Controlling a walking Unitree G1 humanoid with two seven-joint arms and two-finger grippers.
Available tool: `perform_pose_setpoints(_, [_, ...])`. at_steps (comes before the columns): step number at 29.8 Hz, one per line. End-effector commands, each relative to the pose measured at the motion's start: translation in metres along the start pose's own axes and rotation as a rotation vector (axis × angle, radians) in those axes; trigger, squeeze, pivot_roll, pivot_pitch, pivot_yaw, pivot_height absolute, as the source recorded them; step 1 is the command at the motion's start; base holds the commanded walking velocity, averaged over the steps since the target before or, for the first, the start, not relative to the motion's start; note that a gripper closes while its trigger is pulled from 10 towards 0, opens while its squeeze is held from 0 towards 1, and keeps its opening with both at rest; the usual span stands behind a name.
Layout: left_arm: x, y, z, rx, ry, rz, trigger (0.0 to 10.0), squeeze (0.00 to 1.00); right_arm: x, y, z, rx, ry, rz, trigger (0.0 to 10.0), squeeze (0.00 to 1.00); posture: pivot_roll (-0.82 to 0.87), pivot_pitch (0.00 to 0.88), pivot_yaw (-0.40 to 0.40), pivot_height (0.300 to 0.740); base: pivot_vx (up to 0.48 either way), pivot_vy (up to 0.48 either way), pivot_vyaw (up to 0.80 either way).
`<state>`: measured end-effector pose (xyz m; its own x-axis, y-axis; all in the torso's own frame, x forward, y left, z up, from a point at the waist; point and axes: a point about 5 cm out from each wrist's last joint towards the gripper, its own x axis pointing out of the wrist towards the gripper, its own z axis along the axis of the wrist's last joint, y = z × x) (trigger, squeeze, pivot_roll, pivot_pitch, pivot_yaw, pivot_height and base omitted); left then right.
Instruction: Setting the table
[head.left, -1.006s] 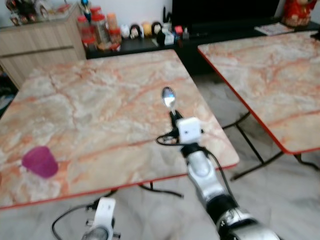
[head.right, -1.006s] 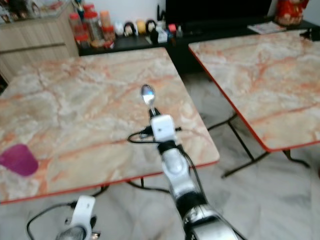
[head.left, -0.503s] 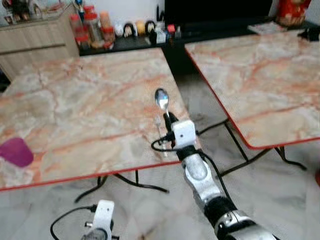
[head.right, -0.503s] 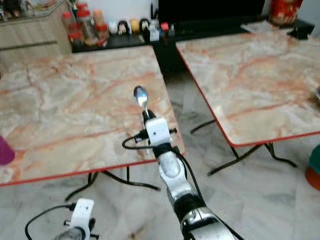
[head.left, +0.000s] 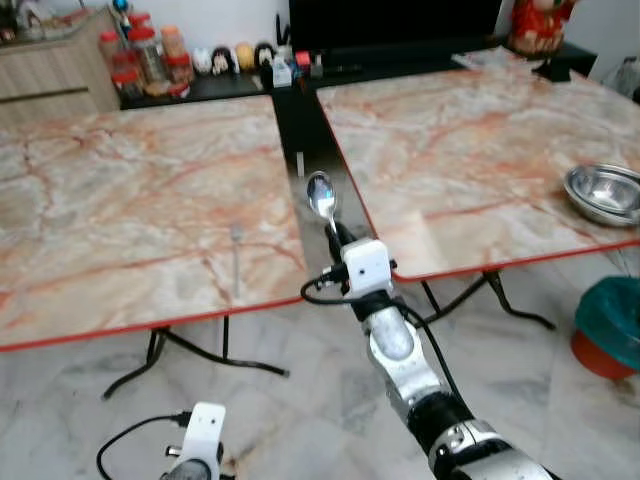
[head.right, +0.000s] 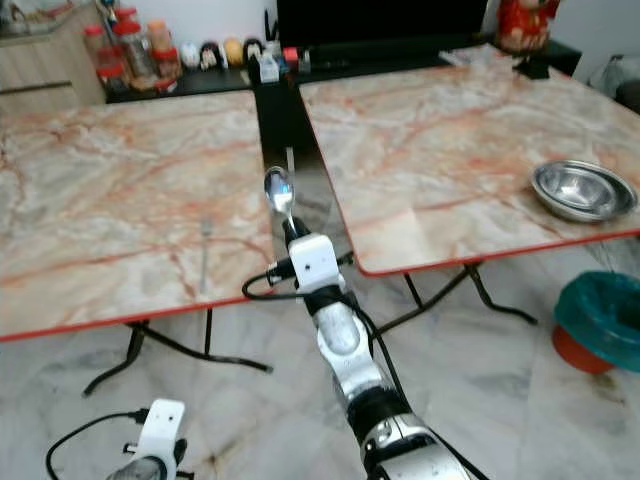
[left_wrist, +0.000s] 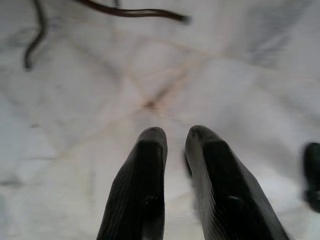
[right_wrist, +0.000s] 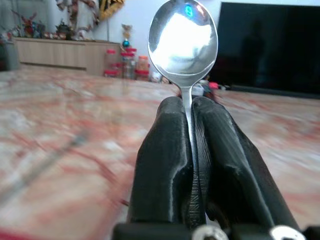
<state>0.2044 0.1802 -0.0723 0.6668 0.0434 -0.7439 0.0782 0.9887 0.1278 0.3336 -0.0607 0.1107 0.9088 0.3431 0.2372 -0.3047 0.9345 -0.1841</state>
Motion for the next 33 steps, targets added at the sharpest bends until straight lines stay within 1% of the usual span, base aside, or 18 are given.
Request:
perform_pose_setpoints(1, [0.0,-0.003,-0.001,-0.002,0.012,-0.006,10.0,0.0,0.002,-0.001,0.001,-0.003,-0.001,-0.001,10.0,0.0,-0.06,0.0,0.078,0.74,0.0,-0.458,0.0])
perform_pose_setpoints(9, [0.0,-0.002,0.0,-0.007,0.01,-0.003,10.0,0.0,-0.003,-0.003,-0.006,-0.005,0.039,-0.008,10.0,0.0,-0.05,0.0,0.08,0.74,0.0,-0.454,0.0])
perform_pose_setpoints(11, [0.0,-0.001,0.0,-0.013,0.009,0.0,10.0,0.0,-0.012,-0.002,-0.02,-0.011,0.108,-0.002,10.0,0.0,-0.05,0.0,0.079,0.74,0.0,-0.456,0.0])
perform_pose_setpoints(15, [0.0,-0.001,0.0,-0.013,0.007,0.0,10.0,0.0,-0.018,-0.002,-0.029,-0.01,0.154,0.006,10.0,0.0,-0.05,0.0,0.08,0.74,0.0,-0.454,0.0])
perform_pose_setpoints(20, [0.0,-0.001,0.0,-0.013,0.008,0.0,10.0,0.0,-0.037,-0.001,-0.051,-0.012,0.279,0.033,10.0,0.0,-0.05,0.0,0.083,0.74,0.0,-0.454,0.0])
perform_pose_setpoints(21, [0.0,-0.001,0.0,-0.013,0.008,0.0,10.0,0.0,-0.037,-0.001,-0.051,-0.012,0.279,0.033,10.0,0.0,-0.05,0.0,0.083,0.74,0.0,-0.454,0.0])
perform_pose_setpoints(22, [0.0,-0.001,0.0,-0.013,0.008,-0.001,10.0,0.0,-0.045,0.0,-0.06,-0.017,0.34,0.047,10.0,0.0,-0.05,0.0,0.084,0.74,0.0,-0.428,0.0])
perform_pose_setpoints(24, [0.0,-0.001,0.0,-0.013,0.008,-0.002,10.0,0.0,-0.051,-0.001,-0.067,-0.006,0.386,0.043,10.0,0.0,-0.05,0.0,0.084,0.74,0.0,-0.337,0.0])
perform_pose_setpoints(27, [0.0,-0.002,-0.001,-0.016,0.01,-0.006,10.0,0.0,-0.074,-0.004,-0.088,0.03,0.523,0.028,10.0,0.0,-0.05,0.0,0.084,0.74,0.0,0.0,0.0])
perform_pose_setpoints(28, [0.0,-0.002,-0.001,-0.016,0.01,-0.006,10.0,0.0,-0.074,-0.004,-0.088,0.03,0.523,0.028,10.0,0.0,-0.05,0.0,0.084,0.74,0.0,0.0,0.0])
perform_pose_setpoints(29, [0.0,-0.002,-0.001,-0.019,0.01,-0.008,10.0,0.0,-0.083,-0.007,-0.095,0.035,0.579,0.017,10.0,0.0,-0.05,0.0,0.084,0.74,0.0,0.0,0.0])
perform_pose_setpoints(31, [0.0,-0.002,-0.001,-0.021,0.011,-0.013,10.0,0.0,-0.093,-0.008,-0.102,0.049,0.641,0.013,10.0,0.0,-0.05,0.0,0.084,0.74,0.0,0.0,0.0])
perform_pose_setpoints(32, [0.0,-0.004,-0.001,-0.021,0.012,-0.025,10.0,0.0,-0.104,-0.01,-0.11,0.039,0.702,0.004,10.0,0.0,-0.05,0.0,0.084,0.74,0.0,0.0,0.0])
perform_pose_setpoints(33, [0.0,-0.004,-0.001,-0.02,0.012,-0.028,10.0,0.0,-0.109,-0.011,-0.113,0.039,0.73,0.004,10.0,0.0,-0.05,0.0,0.086,0.74,0.0,0.0,0.0])
